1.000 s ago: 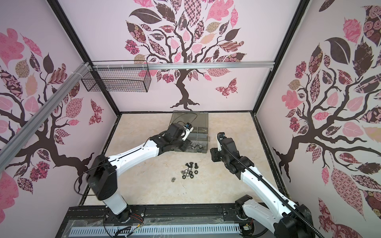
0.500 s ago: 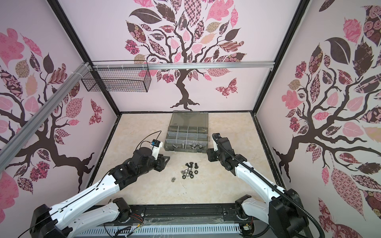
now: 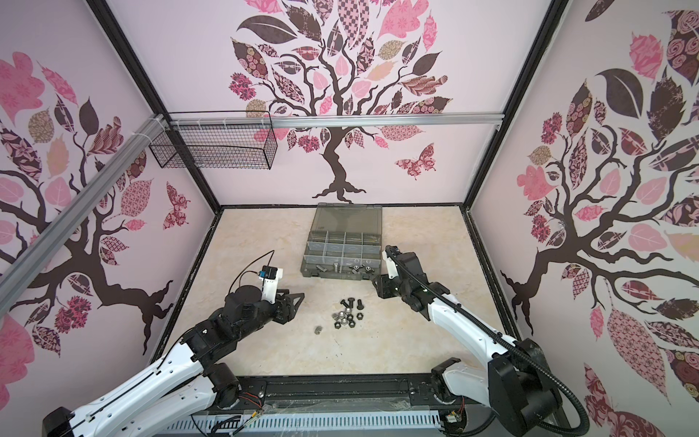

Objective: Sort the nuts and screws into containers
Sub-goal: 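Reach the right gripper over a black bolt in the pile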

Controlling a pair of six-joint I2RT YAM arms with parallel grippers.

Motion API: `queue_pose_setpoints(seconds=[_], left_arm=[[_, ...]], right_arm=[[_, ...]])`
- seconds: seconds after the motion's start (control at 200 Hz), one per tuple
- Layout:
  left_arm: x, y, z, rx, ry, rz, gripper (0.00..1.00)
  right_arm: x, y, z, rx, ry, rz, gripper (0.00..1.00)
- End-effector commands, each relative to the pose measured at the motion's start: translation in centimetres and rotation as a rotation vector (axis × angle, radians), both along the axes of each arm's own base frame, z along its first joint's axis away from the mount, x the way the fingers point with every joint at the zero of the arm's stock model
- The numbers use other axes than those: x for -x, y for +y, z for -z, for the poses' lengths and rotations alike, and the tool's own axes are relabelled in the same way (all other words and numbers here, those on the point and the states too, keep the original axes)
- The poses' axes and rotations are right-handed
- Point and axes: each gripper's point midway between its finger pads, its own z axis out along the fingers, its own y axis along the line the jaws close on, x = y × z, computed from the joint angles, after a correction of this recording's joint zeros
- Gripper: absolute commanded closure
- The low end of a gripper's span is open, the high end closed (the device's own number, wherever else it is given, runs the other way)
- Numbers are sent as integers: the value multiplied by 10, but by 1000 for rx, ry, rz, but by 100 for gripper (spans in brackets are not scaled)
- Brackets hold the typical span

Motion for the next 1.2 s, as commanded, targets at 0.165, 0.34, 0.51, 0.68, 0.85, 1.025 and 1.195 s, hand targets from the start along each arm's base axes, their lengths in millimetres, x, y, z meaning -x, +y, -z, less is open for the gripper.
queue_pose_setpoints(seconds=[0.165,0.34,0.51,0.68,0.85,1.025,1.195], left_arm=[[5,7,7,51,-16,-24,37],[6,7,8,47,-18,-21,37],[6,6,10,47,-8,-16,35],[7,4,11,49,-1,-9,34],[6,3,10,51,0,-8,34],[6,3,8,56,-1,-9,34],[5,5,8,60,4,-25,34]], right_arm=[[5,10,12,-10,36,-31,49],[7,17,15,-8,46,-49,50],[10,24,17,-4,56,-71,50],[17,32,23,7,67,-96,50],[22,37,28,15,79,-114,49],[25,39,32,10,96,-120,49],[30,46,32,14,118,-140,49]])
